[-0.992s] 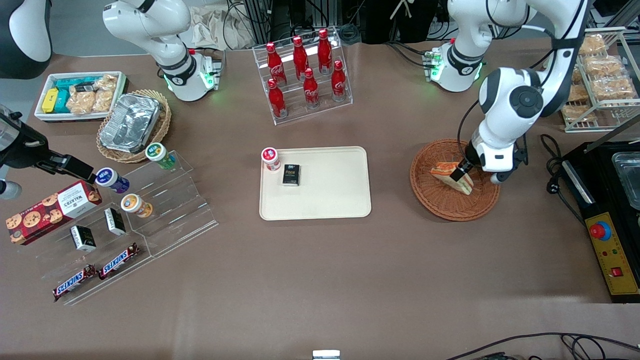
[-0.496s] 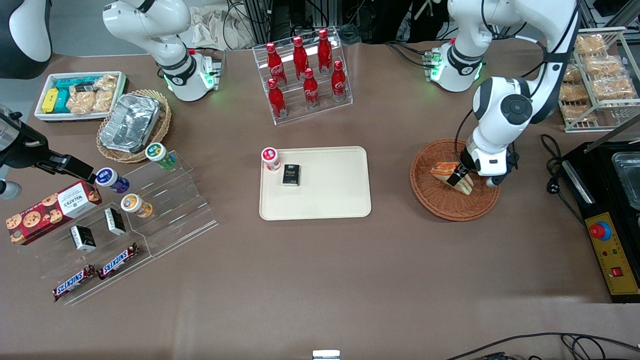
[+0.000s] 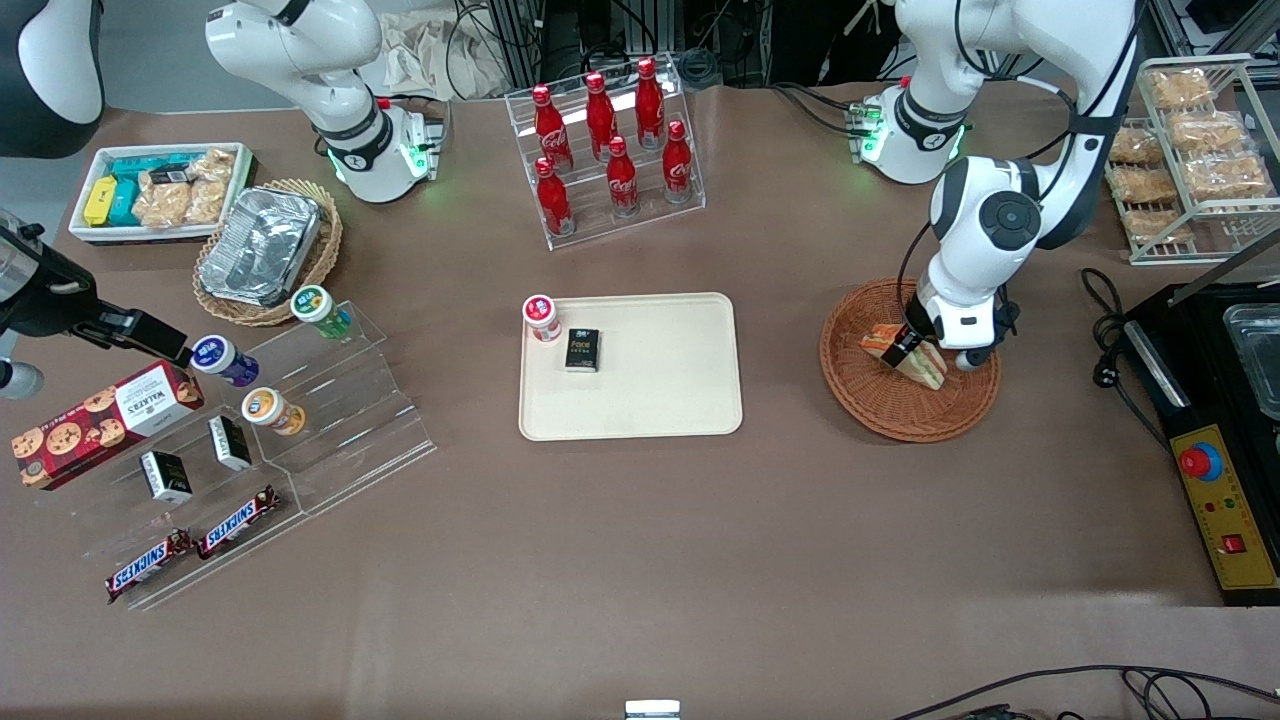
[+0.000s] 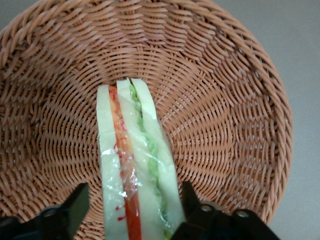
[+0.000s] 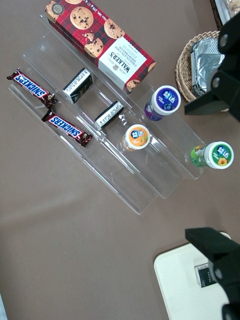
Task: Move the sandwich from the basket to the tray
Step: 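Close the left gripper on the wrapped sandwich, then lift the sandwich up out of the basket with the left gripper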
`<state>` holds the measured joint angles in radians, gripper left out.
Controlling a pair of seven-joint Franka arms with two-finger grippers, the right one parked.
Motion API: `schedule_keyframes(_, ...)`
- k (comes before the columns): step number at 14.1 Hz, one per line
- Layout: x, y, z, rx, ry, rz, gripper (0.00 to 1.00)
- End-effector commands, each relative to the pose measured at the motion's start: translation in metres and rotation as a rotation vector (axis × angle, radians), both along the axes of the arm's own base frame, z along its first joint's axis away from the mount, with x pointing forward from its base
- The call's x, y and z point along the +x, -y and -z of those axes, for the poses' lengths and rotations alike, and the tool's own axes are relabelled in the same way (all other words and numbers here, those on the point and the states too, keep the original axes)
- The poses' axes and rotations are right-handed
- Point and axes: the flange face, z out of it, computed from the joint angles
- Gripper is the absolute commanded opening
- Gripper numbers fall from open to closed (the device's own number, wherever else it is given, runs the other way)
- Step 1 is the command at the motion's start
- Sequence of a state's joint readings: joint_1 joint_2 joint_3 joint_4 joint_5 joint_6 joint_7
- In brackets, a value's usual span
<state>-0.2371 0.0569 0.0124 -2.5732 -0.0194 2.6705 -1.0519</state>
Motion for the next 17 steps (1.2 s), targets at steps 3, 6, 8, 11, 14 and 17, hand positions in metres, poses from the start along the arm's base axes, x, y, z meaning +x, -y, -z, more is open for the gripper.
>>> schedule_keyframes(3, 0.008, -0.005, -0.019, -0.01, 0.049, -0.036, 0.14)
schedule_keyframes(6, 0.013, -0.003, -0.056, -0.028, 0.087, -0.084, 0.1)
schedule_keyframes(8, 0.023, 0.0, -0.095, -0.023, 0.052, -0.083, 0.1)
schedule_keyframes(11, 0.053, 0.005, -0.175, -0.003, -0.028, -0.061, 0.1)
schedule_keyframes(14, 0.073, 0.01, -0.252, -0.001, -0.04, -0.03, 0.1)
schedule_keyframes(17, 0.077, 0.009, -0.298, -0.002, -0.043, 0.028, 0.1)
